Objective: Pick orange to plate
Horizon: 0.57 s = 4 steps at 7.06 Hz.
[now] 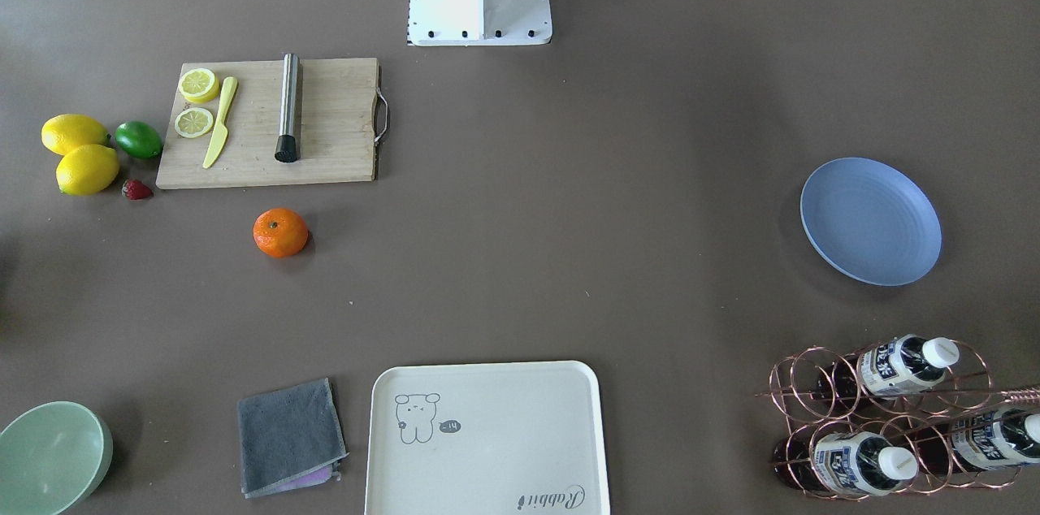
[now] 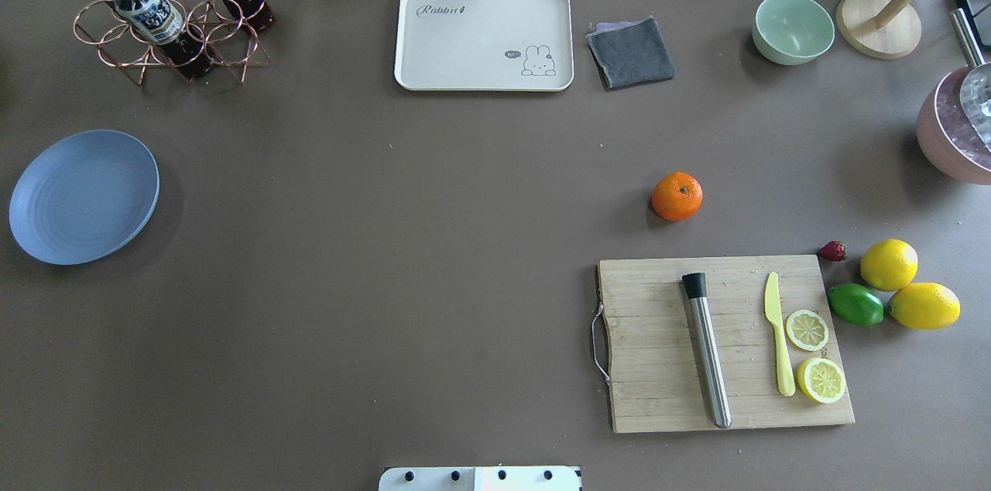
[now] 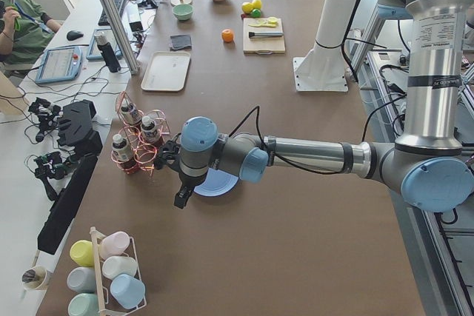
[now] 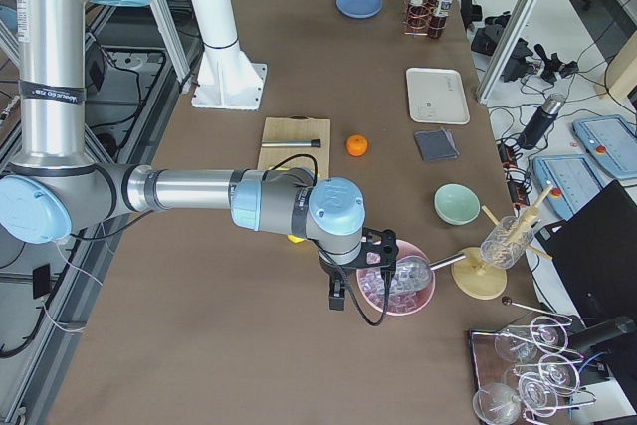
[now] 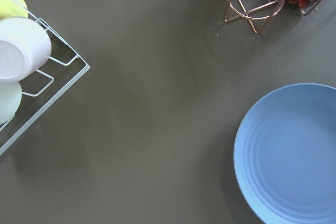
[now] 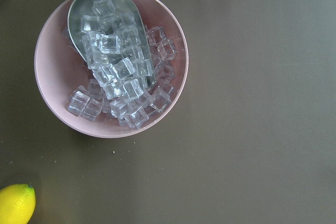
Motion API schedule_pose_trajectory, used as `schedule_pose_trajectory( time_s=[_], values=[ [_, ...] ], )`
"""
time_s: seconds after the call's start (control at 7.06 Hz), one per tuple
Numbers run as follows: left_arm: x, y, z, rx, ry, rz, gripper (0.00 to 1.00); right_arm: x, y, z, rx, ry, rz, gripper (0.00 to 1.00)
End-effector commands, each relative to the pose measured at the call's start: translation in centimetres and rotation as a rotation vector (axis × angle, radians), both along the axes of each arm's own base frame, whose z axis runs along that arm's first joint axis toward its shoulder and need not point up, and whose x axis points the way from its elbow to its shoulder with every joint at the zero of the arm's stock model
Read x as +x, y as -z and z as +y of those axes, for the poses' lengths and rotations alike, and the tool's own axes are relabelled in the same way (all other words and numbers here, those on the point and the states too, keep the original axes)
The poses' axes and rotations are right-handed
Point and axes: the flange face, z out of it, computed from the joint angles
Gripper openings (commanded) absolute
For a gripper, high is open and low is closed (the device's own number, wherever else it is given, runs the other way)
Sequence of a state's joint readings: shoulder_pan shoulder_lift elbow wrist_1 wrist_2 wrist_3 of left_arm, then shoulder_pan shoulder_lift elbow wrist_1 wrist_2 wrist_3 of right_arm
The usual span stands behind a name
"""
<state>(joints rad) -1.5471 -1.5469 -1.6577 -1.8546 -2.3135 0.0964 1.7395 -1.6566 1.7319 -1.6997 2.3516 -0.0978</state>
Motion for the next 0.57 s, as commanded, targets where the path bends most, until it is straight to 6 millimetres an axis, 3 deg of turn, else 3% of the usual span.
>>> schedule_pose_trajectory(
  time_s=[0.0,0.42],
  values=[
    [-0.5,-0.6,0.1,-0.004,0.013,-0.038,0.98,-0.3,1.0,-1.0,-0.013,-0.025,-0.001,1.00],
    [-0.5,-1.4,0.1,-0.022,0.016,-0.037,0.98,-2.2,2.3,-3.0,-0.019,-0.013,0.001,1.00]
  ],
)
